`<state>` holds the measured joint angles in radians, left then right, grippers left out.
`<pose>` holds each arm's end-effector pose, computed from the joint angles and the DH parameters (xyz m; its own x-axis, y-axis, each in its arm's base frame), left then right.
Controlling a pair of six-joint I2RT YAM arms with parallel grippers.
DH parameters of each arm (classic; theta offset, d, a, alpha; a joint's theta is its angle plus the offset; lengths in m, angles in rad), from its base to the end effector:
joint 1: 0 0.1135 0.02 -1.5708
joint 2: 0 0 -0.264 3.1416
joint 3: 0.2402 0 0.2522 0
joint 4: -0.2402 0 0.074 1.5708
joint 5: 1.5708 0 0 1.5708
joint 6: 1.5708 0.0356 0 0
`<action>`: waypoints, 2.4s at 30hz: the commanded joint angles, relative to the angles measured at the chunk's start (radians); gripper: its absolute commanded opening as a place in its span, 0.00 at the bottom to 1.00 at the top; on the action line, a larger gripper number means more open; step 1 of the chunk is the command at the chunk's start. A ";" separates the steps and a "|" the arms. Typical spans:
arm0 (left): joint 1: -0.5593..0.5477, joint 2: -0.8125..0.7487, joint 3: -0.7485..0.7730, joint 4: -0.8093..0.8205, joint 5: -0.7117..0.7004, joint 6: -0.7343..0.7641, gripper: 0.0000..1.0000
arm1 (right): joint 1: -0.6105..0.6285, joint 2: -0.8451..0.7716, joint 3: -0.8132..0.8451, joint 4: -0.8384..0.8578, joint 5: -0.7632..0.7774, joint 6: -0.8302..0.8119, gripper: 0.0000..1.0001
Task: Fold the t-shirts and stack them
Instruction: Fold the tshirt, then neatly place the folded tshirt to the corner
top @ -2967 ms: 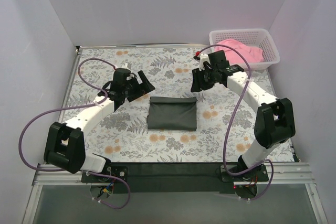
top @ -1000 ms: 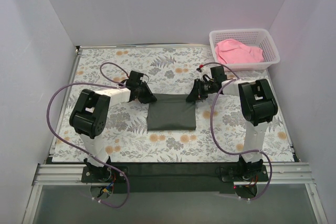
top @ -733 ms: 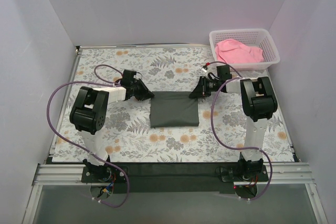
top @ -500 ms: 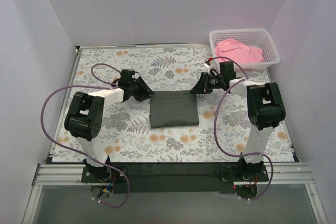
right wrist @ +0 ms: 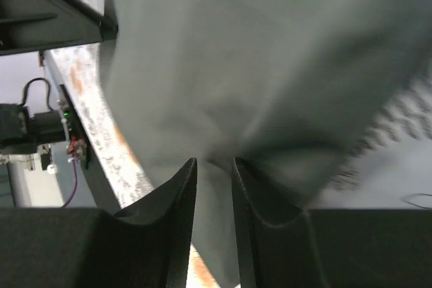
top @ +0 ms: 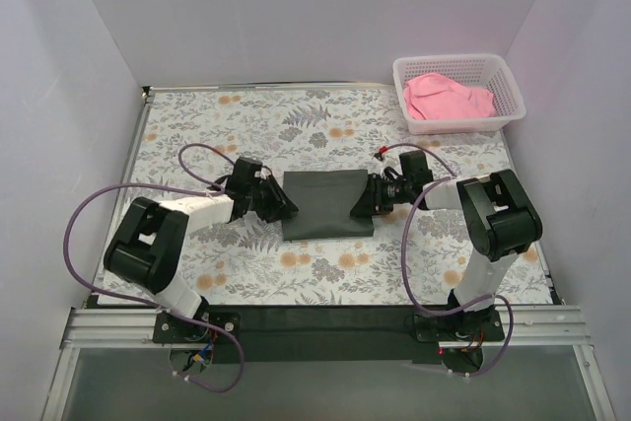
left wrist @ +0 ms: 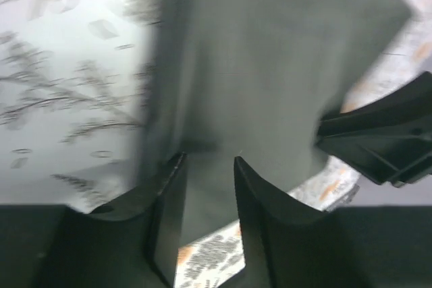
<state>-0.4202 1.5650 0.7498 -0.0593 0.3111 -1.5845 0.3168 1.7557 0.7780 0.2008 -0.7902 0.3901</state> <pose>0.2688 -0.1321 0.1576 -0.5580 -0.7933 0.2436 -0.7082 0.3021 -0.6381 0.3017 0.1255 0.1340 -0.8826 -0.0077 -0.4701 -0.3947 0.5555 0.7319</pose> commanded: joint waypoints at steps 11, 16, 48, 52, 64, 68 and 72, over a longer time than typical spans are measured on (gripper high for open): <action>-0.015 -0.109 0.008 -0.086 -0.023 0.064 0.36 | -0.022 -0.134 -0.077 0.095 -0.078 0.065 0.30; -0.057 -0.111 0.031 -0.161 0.058 0.063 0.40 | 0.060 -0.179 -0.141 0.097 -0.103 0.079 0.30; 0.093 -0.171 0.134 -0.326 -0.110 0.172 0.60 | -0.067 0.069 0.239 0.055 0.046 0.046 0.26; 0.173 -0.200 0.135 -0.321 -0.138 0.234 0.61 | -0.093 0.192 0.340 0.057 0.054 0.044 0.25; 0.248 -0.281 0.063 -0.277 -0.196 0.327 0.63 | -0.148 0.239 0.377 -0.033 0.109 -0.036 0.25; 0.248 -0.315 0.088 -0.319 -0.243 0.348 0.73 | -0.145 0.064 0.320 -0.158 0.230 -0.077 0.32; 0.248 -0.352 0.080 -0.333 -0.299 0.363 0.86 | -0.101 -0.051 0.261 -0.329 0.362 -0.091 0.44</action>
<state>-0.1761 1.2747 0.8143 -0.3721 0.0837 -1.2579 0.1818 1.7973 1.0672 0.0174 -0.5587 0.3443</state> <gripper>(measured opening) 0.838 0.405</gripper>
